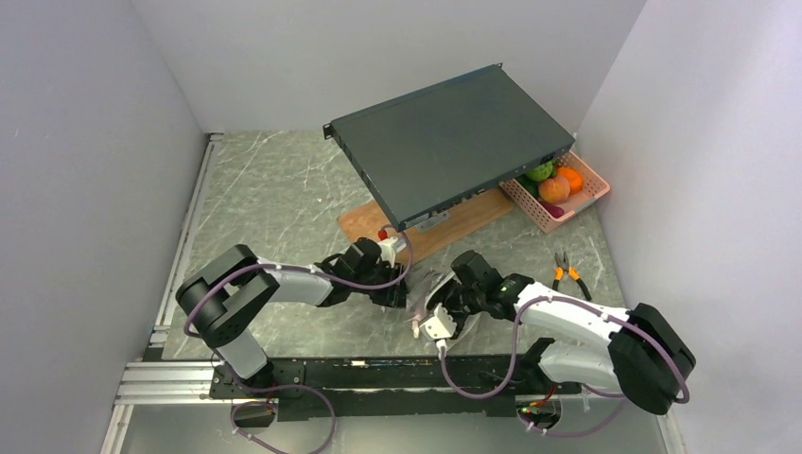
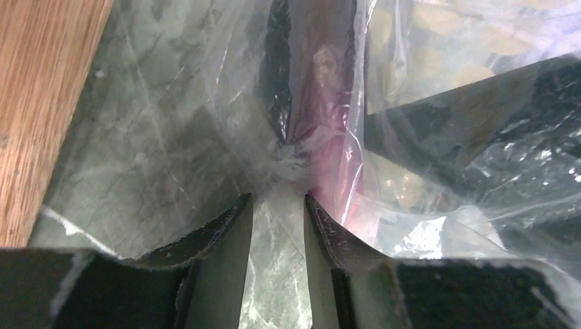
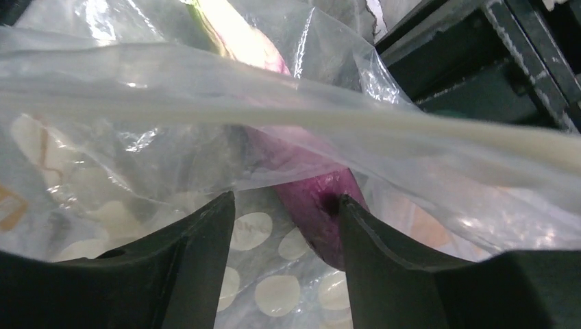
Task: Open the zip-top bag and remove the fake food
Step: Pick up the fake vegetable from the zipper food storage bag, then place the fake vegetable in the bin.
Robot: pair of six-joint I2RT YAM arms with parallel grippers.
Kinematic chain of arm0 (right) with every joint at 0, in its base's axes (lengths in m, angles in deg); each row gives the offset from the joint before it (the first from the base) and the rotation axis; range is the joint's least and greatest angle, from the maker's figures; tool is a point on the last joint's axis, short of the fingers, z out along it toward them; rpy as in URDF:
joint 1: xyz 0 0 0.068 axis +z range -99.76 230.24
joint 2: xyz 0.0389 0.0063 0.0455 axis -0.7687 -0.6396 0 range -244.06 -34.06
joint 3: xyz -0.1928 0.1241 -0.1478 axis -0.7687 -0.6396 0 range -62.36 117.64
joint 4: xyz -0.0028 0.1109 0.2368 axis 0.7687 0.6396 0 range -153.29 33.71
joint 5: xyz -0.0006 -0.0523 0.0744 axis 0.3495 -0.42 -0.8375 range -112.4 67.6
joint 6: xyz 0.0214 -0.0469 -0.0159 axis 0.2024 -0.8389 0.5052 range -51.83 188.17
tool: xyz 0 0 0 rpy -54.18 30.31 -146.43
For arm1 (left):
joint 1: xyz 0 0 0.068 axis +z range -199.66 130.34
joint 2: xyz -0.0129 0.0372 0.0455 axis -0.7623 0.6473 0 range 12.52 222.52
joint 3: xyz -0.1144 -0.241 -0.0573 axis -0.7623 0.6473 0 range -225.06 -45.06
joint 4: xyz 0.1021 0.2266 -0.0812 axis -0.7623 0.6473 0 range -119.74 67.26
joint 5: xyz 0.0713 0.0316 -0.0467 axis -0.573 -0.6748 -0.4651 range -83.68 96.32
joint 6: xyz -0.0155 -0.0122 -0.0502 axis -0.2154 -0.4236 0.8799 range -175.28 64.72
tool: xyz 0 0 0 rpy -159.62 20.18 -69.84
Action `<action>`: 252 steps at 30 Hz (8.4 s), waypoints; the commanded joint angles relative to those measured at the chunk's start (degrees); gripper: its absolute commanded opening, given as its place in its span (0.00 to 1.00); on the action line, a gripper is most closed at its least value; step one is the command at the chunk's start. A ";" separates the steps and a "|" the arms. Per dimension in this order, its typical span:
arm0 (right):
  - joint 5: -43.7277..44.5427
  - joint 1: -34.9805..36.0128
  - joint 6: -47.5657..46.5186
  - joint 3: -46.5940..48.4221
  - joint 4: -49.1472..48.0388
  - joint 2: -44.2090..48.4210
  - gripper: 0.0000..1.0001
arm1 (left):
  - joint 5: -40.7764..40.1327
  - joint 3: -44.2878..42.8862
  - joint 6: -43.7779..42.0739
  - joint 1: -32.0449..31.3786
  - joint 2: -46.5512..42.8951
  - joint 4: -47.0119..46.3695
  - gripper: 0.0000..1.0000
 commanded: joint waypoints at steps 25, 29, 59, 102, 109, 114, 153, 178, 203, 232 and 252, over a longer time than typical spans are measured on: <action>-2.11 0.70 -0.49 0.84 5.81 -7.00 0.22 | 2.65 -1.46 -6.13 0.19 -1.56 -4.10 0.39; -4.67 -0.87 2.78 3.11 10.94 -4.87 0.15 | -5.14 2.49 -7.35 0.18 -10.44 -1.58 0.41; -14.87 -4.24 14.52 6.50 9.12 1.98 0.09 | 2.13 8.75 -8.89 -6.14 -9.71 -19.69 0.68; -11.77 -15.94 31.32 8.54 -1.30 11.52 0.03 | -20.33 16.06 -12.27 -4.71 -33.73 6.02 0.00; -6.05 -14.76 19.10 1.98 2.13 12.74 0.07 | -15.91 15.76 -13.99 -4.67 -34.26 3.95 0.00; -4.76 -9.30 8.72 -3.99 2.86 12.12 0.25 | -11.80 12.63 -14.56 -4.72 -27.92 3.01 0.00; -7.36 -12.16 9.07 -2.75 2.37 4.62 0.19 | -9.24 5.43 -21.75 -7.63 -15.57 7.22 0.00; -16.85 -15.12 12.38 -0.47 14.45 28.96 0.17 | -18.65 13.20 -12.42 -2.02 -23.97 8.56 0.00; -7.10 -15.19 -4.54 2.83 30.59 29.99 0.17 | -20.07 17.81 -8.69 -1.07 -32.01 7.65 0.00; -2.59 -20.08 8.55 9.13 40.96 37.00 0.14 | -22.89 18.96 -7.65 -1.08 -35.48 8.36 0.00; 1.96 -33.50 46.53 10.52 25.46 33.93 0.05 | -19.09 19.36 -10.22 -0.48 -37.70 4.75 0.00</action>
